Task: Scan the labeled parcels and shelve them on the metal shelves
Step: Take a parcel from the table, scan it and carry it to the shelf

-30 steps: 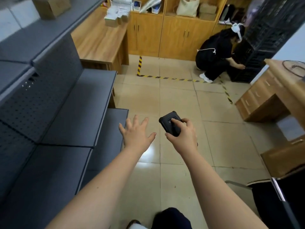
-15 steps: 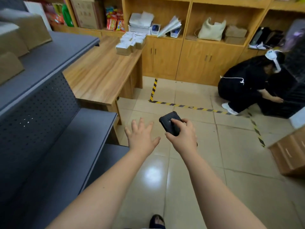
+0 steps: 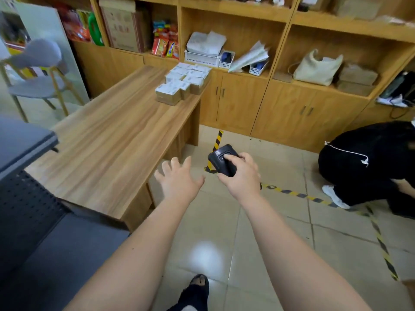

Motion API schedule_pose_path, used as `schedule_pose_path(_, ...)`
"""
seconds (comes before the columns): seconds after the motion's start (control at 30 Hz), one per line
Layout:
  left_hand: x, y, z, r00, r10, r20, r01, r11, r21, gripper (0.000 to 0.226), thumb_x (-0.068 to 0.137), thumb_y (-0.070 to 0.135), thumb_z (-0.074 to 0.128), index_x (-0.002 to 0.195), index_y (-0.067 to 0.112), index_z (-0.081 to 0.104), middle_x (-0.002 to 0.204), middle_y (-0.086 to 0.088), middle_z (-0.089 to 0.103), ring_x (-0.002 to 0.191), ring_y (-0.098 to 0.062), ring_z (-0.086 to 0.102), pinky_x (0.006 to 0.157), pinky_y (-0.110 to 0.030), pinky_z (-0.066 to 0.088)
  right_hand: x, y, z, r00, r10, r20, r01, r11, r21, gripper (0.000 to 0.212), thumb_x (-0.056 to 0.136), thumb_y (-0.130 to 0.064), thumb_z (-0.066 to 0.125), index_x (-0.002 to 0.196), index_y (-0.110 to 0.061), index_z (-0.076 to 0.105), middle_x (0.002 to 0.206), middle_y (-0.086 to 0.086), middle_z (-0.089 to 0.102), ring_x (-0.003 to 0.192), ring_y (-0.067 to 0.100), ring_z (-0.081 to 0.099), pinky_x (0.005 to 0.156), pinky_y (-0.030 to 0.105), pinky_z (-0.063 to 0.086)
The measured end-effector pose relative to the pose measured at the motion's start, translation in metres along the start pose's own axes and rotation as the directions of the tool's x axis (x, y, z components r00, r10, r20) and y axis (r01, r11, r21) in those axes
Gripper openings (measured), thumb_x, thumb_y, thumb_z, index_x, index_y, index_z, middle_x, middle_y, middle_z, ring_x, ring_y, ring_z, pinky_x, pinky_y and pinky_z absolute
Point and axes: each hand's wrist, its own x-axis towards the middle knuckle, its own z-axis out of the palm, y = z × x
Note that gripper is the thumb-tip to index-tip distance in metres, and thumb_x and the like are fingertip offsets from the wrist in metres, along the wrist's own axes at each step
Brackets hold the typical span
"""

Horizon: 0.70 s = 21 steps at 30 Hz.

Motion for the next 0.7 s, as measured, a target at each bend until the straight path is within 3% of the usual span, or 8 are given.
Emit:
schedule_pose_path(0.4,0.296,0.062,-0.001,0.98,-0.2,0.001,0.199,0.975,-0.099,0.076,0.089,0.069,0.049,0.151,0.029,0.031,0.155,-0.011,0.033,0.143,-0.038,0.023,0.114,-0.059,0.022,0.314,0.0,0.04,0.99,-0.113,0.079,0.107,0.992,0.071,0.056,0.076,-0.037,0.075,0.13,-0.035,0.059,0.141,-0.002,0.041,0.129,0.024,0.039,0.106,0.045,0.037)
schedule_pose_path(0.7,0.465,0.065,0.026,0.871,-0.491,0.02,0.486,0.855,-0.182,0.076,0.082,0.071,0.059,0.141,0.026,0.041,0.151,-0.005,0.038,0.14,-0.034,0.028,0.112,-0.055,0.028,0.527,-0.016,0.105,0.902,-0.312,0.297,0.301,0.95,0.082,0.056,0.078,-0.04,0.075,0.131,-0.034,0.058,0.141,0.0,0.039,0.127,0.024,0.04,0.105,0.047,0.04)
